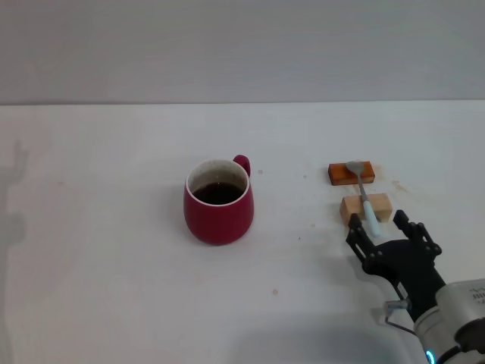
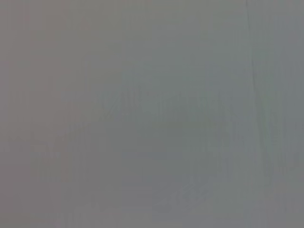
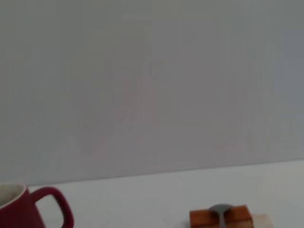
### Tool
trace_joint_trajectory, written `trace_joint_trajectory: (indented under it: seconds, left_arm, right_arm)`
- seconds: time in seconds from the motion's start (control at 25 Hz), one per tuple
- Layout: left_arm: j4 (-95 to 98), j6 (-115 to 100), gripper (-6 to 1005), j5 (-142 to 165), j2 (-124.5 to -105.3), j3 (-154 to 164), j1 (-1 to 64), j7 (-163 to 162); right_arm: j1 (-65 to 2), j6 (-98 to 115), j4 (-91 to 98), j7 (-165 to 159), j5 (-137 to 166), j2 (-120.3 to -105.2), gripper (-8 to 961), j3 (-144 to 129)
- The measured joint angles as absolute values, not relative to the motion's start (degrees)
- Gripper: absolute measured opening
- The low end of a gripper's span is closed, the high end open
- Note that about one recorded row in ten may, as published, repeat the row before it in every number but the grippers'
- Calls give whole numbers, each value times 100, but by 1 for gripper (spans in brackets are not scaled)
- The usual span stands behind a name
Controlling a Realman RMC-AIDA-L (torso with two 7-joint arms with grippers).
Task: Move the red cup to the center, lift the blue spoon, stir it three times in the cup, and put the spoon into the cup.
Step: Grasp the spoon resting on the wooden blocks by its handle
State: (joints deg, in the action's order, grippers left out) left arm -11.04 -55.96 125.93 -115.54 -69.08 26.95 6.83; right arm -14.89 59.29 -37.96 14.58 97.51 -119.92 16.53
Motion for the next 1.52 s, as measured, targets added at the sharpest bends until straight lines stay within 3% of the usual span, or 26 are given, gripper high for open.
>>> trace_joint_trajectory:
  seconds: [1.08, 1.32, 1.52]
  left_arm:
    - [-1107, -5852, 825, 12558, -11607, -6917, 2591, 686]
    - [-1107, -5880, 825, 12557, -11614, -6922, 2584, 685]
    - [-1107, -5880, 825, 12554, -11612, -6925, 2583, 685]
  right_arm:
    - [-1807, 5571, -3524, 1205, 9720, -11979, 731, 1693]
    - [-1831, 5523, -3519, 1204, 9720, -11979, 523, 1712]
    - [-1837, 5519, -3521, 1204, 9720, -11979, 481, 1717]
